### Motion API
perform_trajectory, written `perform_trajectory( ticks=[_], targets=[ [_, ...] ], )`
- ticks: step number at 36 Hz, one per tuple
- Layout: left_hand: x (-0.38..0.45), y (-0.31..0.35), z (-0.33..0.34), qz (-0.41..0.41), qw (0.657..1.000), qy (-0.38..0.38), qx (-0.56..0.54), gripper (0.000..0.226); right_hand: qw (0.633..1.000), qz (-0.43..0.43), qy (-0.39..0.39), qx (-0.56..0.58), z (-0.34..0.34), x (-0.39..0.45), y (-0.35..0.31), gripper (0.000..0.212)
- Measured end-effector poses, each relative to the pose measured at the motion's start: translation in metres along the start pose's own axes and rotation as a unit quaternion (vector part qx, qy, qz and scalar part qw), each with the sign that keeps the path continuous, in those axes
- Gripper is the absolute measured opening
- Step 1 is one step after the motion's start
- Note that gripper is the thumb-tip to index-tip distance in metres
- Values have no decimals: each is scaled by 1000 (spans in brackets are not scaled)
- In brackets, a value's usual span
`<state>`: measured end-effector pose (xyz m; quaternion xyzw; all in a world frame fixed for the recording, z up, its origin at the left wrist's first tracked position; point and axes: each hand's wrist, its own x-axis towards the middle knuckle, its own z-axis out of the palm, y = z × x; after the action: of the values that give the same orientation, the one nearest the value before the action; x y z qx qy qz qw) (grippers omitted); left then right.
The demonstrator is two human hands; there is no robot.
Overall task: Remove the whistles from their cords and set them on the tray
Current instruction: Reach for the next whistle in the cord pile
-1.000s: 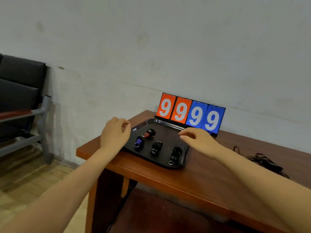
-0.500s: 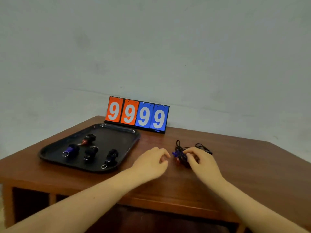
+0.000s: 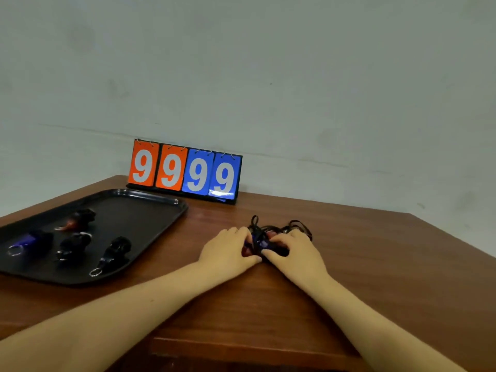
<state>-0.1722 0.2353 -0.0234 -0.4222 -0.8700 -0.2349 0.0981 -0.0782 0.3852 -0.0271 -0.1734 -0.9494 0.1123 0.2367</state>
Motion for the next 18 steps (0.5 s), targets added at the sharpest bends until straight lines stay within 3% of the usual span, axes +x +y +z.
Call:
perform_trajectory(
  ticks=[6, 9, 11, 13, 15, 18],
  targets=[
    [20, -11, -3, 10, 996, -45, -79, 32, 999, 50, 11, 0, 7, 19, 6, 42],
    [27, -20, -6, -27, 978, -62, -195, 35, 992, 114, 38, 28, 8, 27, 14, 40],
    [31, -26, -10, -83, 933, -38, -349, 33, 984, 153, 60, 67, 7, 33, 19, 38],
    [34, -29, -18, -161, 858, 13, -488, 31, 976, 174, 91, 100, 4, 37, 20, 36],
    [38, -34, -27, -215, 800, 74, -555, 28, 971, 164, 132, 113, 2, 41, 13, 33],
    [39, -40, -40, -218, 725, 146, -637, 20, 967, 96, 169, 166, -1, 50, -12, 32]
  ],
)
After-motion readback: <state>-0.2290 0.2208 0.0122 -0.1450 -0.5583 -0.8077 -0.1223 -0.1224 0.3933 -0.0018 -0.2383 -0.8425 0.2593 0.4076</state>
